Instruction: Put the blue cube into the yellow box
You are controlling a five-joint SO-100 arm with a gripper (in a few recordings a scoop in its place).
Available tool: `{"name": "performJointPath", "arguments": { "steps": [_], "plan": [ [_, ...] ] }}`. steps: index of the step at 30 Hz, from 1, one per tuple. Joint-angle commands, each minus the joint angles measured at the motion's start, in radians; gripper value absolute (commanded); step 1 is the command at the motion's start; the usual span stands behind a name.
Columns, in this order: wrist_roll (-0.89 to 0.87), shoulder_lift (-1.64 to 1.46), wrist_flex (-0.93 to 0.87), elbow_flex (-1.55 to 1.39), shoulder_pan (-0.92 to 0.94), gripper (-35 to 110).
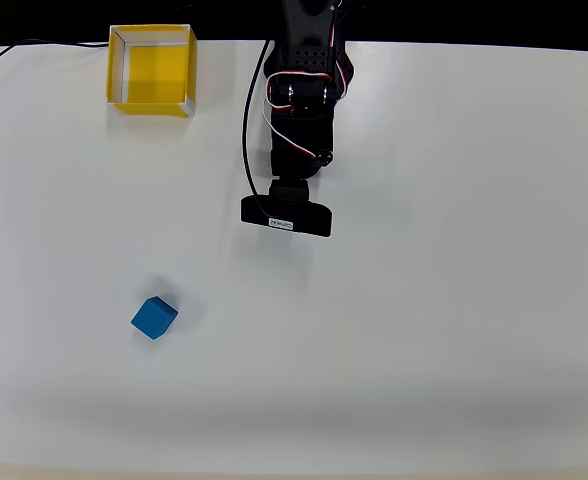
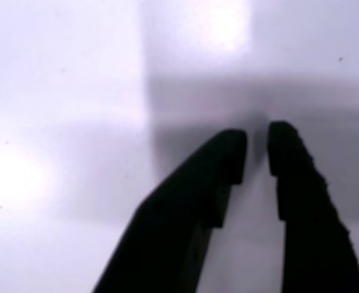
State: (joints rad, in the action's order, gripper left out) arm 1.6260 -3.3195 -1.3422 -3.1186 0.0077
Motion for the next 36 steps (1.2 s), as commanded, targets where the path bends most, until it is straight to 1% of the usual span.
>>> {"name": "performJointPath", "arguments": {
  "steps": [1, 20, 22, 25, 29, 32, 36],
  "plan": [
    [-0.101, -0.025, -0.006, -0.026, -0.008, 0],
    [-0.054, -0.02, -0.002, -0.026, 0.006, 2],
    [-0.046, 0.031, 0.097, -0.026, 0.038, 5],
    [-0.044, 0.121, 0.314, -0.021, 0.124, 14],
    [-0.052, 0.173, 0.448, 0.048, 0.206, 28],
    [-0.075, 0.324, 0.598, 0.138, 0.273, 36],
    [-0.078, 0.563, 0.845, 0.235, 0.37, 42]
  ]
}}
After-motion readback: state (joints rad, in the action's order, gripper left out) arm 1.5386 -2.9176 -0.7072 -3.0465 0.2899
